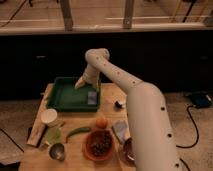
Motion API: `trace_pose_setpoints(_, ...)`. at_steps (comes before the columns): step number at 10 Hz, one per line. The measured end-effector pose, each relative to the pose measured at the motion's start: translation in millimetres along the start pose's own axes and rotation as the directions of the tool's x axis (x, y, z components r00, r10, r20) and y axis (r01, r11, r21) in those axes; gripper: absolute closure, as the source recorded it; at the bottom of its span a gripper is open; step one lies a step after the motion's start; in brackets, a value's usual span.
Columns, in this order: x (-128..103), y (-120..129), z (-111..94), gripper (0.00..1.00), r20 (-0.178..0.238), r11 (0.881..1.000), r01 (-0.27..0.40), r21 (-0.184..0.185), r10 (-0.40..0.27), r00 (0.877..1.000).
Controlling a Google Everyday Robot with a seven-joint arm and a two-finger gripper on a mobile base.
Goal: Place sponge in tray
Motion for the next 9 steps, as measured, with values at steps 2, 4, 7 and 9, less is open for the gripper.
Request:
trace_pose_setpoints(2, -0.5, -0.7, -0.3, 0.20, 0.003, 1.000, 0.012, 0.014, -0.012, 1.000)
trace_pose_setpoints(4, -1.2, -0.3, -1.6, 0.20, 0.004, 0.999, 0.020, 0.028, -0.020, 1.000)
trace_pose_setpoints(7, -1.9, -0.8, -3.3, 0.20, 0.004, 0.999, 0.032, 0.041, -0.032, 0.999)
trace_pose_setpoints(9, -2.0, -0.2, -3.5, 0.20, 0.004, 0.999, 0.032, 0.041, -0.032, 0.999)
